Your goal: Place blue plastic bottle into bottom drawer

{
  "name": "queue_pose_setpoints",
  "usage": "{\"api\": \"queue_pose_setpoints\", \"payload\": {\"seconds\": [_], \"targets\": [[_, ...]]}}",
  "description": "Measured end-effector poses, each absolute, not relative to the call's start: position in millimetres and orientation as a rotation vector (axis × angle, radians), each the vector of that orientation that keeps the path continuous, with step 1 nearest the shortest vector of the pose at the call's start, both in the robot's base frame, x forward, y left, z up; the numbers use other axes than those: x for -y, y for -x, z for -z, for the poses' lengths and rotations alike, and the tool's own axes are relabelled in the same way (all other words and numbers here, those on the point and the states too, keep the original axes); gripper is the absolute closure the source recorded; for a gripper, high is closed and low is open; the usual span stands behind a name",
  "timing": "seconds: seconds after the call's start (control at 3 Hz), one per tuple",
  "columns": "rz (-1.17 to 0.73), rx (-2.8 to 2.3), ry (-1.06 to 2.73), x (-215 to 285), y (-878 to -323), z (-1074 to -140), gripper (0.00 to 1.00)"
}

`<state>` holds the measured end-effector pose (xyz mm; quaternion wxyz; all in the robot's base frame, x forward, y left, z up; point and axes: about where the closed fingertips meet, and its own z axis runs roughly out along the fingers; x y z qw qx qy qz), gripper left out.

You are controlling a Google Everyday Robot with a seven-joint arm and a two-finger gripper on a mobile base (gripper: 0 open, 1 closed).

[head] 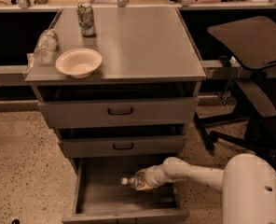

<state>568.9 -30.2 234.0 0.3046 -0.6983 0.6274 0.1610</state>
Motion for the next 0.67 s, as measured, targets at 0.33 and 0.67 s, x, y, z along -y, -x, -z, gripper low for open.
{"api": "queue_pose_setpoints", "payload": {"seconds": [0.33, 0.67], "targets": [[-0.427, -1.662, 1.849, 30.1, -568.8, -233.9, 0.00], [-0.427, -1.662, 1.849, 30.1, -568.8, -233.9, 0.00]]}}
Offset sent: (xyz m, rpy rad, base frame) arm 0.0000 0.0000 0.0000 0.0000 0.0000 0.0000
